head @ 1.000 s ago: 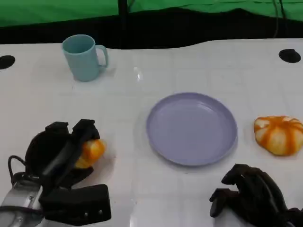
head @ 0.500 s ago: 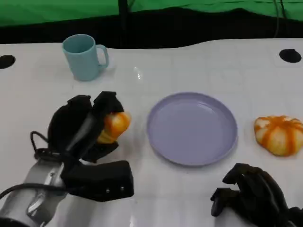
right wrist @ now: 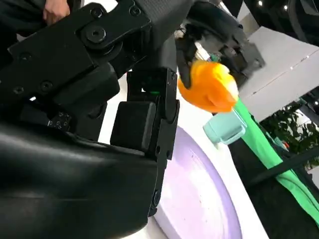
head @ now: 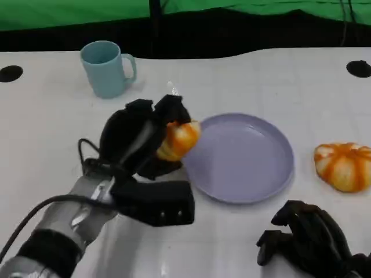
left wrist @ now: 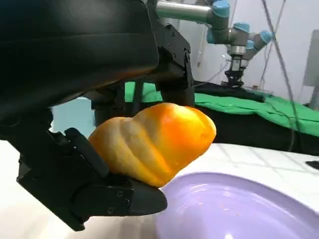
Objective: Grasp the bread from the table and place it into the plate.
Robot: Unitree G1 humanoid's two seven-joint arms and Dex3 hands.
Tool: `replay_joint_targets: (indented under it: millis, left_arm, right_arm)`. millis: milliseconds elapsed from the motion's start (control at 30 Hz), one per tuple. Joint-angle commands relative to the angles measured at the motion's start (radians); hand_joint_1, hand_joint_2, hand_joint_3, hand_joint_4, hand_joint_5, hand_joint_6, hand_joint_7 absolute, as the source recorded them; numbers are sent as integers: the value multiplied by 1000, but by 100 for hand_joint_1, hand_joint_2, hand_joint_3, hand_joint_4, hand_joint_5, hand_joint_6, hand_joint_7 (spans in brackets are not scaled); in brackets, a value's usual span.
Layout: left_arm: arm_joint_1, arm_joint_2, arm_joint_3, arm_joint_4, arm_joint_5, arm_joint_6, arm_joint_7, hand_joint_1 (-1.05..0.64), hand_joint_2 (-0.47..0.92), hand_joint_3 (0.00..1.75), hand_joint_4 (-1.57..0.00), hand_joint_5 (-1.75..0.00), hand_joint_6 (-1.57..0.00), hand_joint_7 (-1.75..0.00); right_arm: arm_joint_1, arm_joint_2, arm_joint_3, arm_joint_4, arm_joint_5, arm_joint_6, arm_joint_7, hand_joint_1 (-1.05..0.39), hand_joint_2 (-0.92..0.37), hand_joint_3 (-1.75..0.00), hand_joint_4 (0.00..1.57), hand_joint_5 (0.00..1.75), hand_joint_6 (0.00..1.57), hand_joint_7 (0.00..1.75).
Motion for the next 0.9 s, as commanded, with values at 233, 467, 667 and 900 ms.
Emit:
replay_joint_targets:
  millis: [233, 467, 667, 900]
  left_arm:
    - [-146, -74, -45, 149, -4, -12, -29, -26, 59, 86, -82, -175, -64, -166]
    - [-198, -101, -61, 237, -7, -30, -16, -27, 60, 89, -88, -175, -83, -123]
    - [-265, -158, -97, 335, -14, -59, -99, -27, 62, 88, -86, -175, -79, -122]
    - [-298, -169, -89, 373, -48, -71, -200, -26, 72, 82, -75, -175, -68, -131]
  right_arm:
    - [10, -9, -2, -8, -3, -18, 4, -105, -72, -1, 157, 75, 157, 38]
    - [10, -9, 0, -4, -6, -26, 6, -105, -73, -1, 157, 75, 157, 37]
    - [19, 1, 8, -24, -11, -17, -15, -105, -72, 0, 157, 75, 157, 39]
    - [21, 8, 10, -24, -4, -14, -14, -105, -71, 0, 157, 74, 157, 39]
